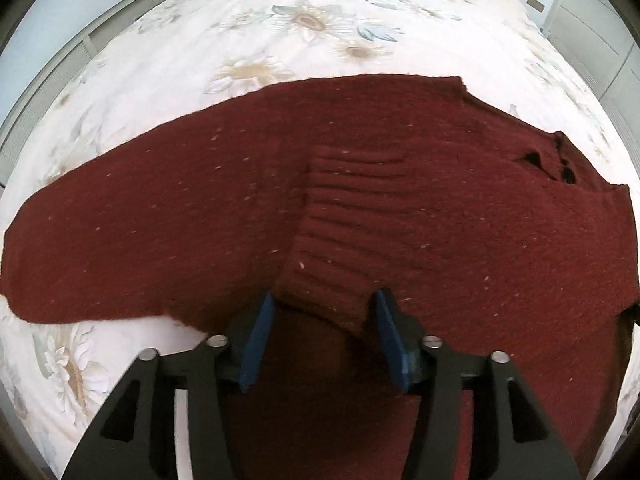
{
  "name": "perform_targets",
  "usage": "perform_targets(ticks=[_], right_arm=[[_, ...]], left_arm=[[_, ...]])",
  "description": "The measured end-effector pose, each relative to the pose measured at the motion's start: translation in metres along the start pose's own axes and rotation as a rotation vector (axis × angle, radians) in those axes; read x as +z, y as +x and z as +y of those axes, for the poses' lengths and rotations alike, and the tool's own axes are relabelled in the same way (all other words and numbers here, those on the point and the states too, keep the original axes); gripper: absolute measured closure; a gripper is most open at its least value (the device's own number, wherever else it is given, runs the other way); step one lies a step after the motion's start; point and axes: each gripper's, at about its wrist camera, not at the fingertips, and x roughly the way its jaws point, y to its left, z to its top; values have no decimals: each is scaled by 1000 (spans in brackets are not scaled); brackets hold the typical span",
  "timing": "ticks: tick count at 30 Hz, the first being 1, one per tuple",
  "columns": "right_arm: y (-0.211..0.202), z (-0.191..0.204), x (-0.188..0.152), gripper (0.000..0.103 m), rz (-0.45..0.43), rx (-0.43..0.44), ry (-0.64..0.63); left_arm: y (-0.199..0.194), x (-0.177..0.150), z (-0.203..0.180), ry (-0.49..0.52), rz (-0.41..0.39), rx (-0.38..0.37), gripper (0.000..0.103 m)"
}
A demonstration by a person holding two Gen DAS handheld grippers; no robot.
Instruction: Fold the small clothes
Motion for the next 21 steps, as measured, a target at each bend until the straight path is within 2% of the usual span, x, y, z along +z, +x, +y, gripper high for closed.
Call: perform_targets(ticks=[2,4,6,7,9,10,15,17,21], right_arm=[[-9,-6,-1,41,-9,14,9],[-25,-7,0,30,-30,8,-12],[-45,-2,4,25,-68,-8,-51],[-52,1,6,24,-81,-9,-65],[-70,14,9,22,-108,-8,-97],[-77,23,12,21,-123,-3,-115],[-89,80,23,16,-176,45,-206],[-75,111,28,12,-177,53,-251],[-39,151,31,11,-150,63,-294]], left_arm=[[-8,-4,0,-1,3,-3,52],[-19,-1,-2,14,-8,8,47],[-32,3,-5,24,-37,-5,22],[-40,5,-8,31,-53,-17,19],[-55,9,-15,41,-91,-27,5],[-59,10,-18,47,-104,-30,2],[-78,24,-42,110,-182,-61,1],[-75,26,-53,133,-200,-73,1],[-54,19,-67,153,-183,-99,1]])
